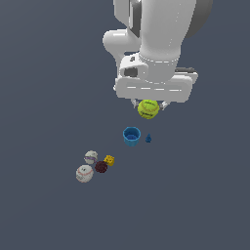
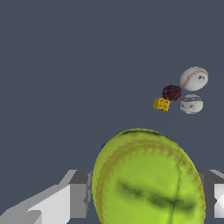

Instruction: Pick up a designated object from a clutter of objects.

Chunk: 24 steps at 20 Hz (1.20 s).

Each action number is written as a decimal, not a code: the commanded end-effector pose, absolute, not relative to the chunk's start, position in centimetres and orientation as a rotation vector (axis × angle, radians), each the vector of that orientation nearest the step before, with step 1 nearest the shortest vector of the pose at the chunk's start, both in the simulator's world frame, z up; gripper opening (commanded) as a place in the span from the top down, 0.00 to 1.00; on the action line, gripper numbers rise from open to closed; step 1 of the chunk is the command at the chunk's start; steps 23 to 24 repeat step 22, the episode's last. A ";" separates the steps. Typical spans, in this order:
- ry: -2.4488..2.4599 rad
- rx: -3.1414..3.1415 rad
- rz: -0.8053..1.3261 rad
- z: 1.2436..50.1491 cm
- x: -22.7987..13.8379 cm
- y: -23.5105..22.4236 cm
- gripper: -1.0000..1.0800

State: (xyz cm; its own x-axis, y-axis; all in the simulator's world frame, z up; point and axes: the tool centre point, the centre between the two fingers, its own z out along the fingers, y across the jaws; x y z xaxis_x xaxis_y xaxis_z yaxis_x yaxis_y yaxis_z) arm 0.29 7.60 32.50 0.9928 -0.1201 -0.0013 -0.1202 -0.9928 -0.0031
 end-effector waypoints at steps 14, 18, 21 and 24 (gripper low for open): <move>0.191 -3.136 0.000 42.5 2.7 2.2 1.00; 0.191 -3.136 0.000 43.3 2.9 1.8 1.00; 0.191 -3.136 0.000 43.4 3.0 1.7 1.00; 0.191 -3.136 0.000 43.4 3.0 1.7 1.00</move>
